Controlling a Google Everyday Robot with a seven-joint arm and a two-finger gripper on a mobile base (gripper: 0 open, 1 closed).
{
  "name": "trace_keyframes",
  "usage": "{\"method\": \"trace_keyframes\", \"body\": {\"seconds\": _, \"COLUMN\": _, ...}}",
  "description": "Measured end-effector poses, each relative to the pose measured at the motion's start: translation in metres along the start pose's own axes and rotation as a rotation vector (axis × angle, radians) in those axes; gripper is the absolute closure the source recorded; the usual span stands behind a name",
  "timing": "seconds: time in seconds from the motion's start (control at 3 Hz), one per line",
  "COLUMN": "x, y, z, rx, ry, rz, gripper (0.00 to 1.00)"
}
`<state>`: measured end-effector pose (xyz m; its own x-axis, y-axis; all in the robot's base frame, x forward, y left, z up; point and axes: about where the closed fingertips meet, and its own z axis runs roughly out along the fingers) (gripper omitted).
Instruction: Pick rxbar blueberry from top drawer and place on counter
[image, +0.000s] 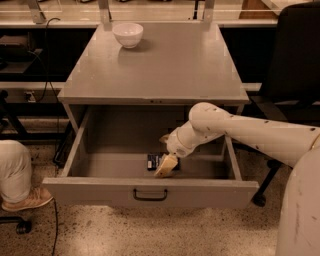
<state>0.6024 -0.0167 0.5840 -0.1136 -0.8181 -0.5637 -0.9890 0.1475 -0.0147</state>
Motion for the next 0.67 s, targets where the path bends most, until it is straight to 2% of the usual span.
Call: {"method": "trace_keyframes", "body": {"seconds": 0.67, "x": -0.0086, "y": -0.0002, "z": -0.0126, "rx": 0.000, "ry": 0.000, "rz": 0.000, "gripper": 0.87}}
